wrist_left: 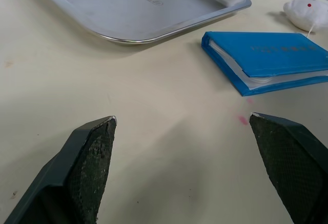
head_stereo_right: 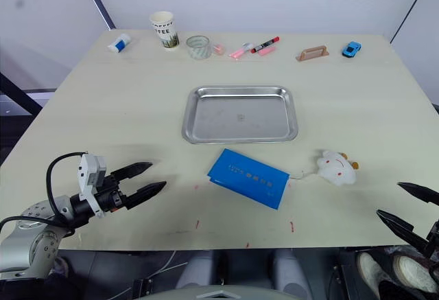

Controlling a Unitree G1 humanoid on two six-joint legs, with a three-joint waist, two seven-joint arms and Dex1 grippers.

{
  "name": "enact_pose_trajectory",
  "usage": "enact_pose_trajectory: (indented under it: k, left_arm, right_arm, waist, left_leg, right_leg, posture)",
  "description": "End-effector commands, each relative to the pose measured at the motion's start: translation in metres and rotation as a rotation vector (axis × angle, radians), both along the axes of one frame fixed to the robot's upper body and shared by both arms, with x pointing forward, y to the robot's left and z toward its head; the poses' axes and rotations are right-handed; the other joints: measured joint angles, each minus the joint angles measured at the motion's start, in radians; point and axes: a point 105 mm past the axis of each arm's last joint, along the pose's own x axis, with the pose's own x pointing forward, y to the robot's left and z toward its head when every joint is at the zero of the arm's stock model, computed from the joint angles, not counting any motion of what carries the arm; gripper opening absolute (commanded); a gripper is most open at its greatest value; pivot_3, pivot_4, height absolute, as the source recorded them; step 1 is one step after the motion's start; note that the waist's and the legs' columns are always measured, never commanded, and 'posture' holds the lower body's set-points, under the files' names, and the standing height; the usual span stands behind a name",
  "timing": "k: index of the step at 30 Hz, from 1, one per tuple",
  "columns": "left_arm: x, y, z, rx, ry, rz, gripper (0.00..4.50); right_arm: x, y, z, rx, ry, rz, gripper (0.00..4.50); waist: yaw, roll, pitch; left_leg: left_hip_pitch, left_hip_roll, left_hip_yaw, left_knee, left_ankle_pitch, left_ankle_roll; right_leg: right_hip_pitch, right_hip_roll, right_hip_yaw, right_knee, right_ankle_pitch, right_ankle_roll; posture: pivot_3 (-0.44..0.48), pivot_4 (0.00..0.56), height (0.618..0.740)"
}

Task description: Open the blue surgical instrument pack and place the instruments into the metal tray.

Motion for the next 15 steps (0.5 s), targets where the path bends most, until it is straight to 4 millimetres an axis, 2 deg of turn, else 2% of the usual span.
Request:
enact_pose_trajectory:
  k: [1,4,6,15]
  left_arm:
    - [0.004,-0.002,0.014,0.014,-0.064,-0.019,4.4]
    - [0.014,-0.014,0.027,0.002,-0.1,-0.081,4.4]
    - [0.02,-0.017,0.032,0.019,-0.121,-0.114,4.4]
    - [0.041,-0.036,0.044,0.117,-0.121,-0.343,4.4]
  right_arm:
    - [0.006,0.011,0.014,0.017,-0.061,-0.015,4.5]
    - [0.014,0.029,0.027,0.039,-0.117,-0.066,4.5]
    - [0.02,0.037,0.028,0.016,-0.121,-0.105,4.5]
    - [0.025,0.1,0.034,-0.086,-0.064,0.0,4.5]
  waist:
    - [0.0,0.0,0.0]
    - [0.006,0.0,0.0]
    - [0.009,0.0,-0.001]
    - [0.018,-0.001,-0.001]
  left_leg:
    - [0.0,0.0,0.0,0.0,0.0,0.0]
    - [0.0,0.0,0.0,0.0,0.0,0.0]
    - [0.0,0.0,0.0,0.0,0.0,0.0]
    - [-0.001,-0.001,0.0,0.001,0.0,0.0]
  right_leg:
    - [0.0,0.0,0.0,0.0,0.0,0.0]
    - [0.0,0.0,-0.002,0.001,0.0,0.0]
    - [0.0,0.0,-0.001,0.001,0.0,0.0]
    - [0.0,0.0,-0.002,0.002,0.0,0.0]
  posture:
    - [0.0,0.15,0.74]
    - [0.0,0.15,0.74]
    - [0.0,0.15,0.74]
    - [0.0,0.15,0.74]
